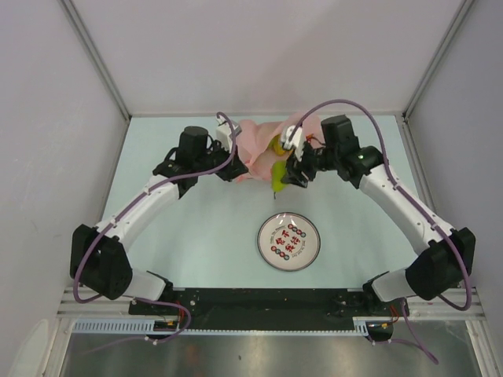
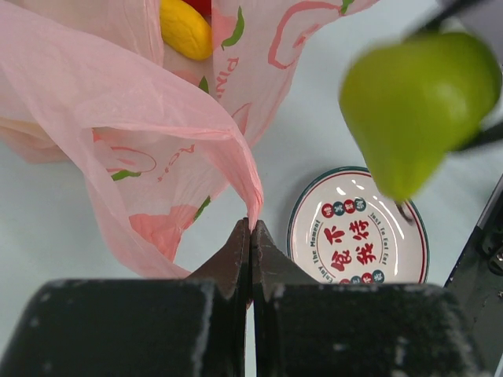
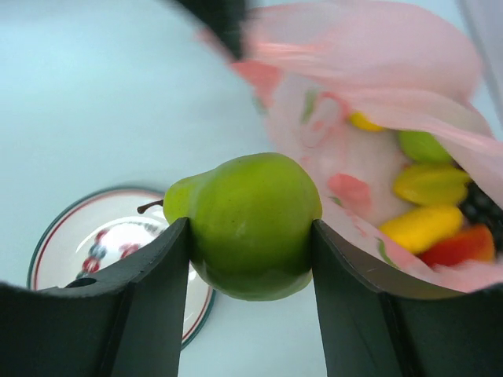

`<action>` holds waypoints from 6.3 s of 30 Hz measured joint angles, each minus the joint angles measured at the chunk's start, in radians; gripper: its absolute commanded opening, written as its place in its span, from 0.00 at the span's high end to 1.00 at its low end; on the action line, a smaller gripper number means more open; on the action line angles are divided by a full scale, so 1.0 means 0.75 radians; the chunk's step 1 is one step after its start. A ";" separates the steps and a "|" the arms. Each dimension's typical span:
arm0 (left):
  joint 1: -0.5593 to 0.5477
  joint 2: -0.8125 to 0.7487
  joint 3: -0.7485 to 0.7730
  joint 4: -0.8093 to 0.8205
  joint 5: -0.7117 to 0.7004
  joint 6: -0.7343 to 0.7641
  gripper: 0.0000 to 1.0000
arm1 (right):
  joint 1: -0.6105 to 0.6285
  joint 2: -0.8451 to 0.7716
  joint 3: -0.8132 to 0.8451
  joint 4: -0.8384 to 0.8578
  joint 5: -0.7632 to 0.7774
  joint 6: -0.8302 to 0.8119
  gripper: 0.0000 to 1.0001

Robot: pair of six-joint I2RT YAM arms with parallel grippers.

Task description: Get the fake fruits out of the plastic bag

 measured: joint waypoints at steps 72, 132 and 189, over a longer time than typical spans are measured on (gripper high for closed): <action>0.000 0.000 -0.071 0.057 0.005 -0.069 1.00 | 0.208 0.633 -0.074 -0.301 -0.386 -0.002 0.00; 0.007 0.058 0.115 0.044 0.037 -0.028 1.00 | 0.041 1.411 0.960 0.607 0.927 0.929 0.02; 0.024 0.150 0.182 0.057 0.043 -0.072 1.00 | -0.035 0.070 -0.450 -0.171 -0.078 -0.022 0.43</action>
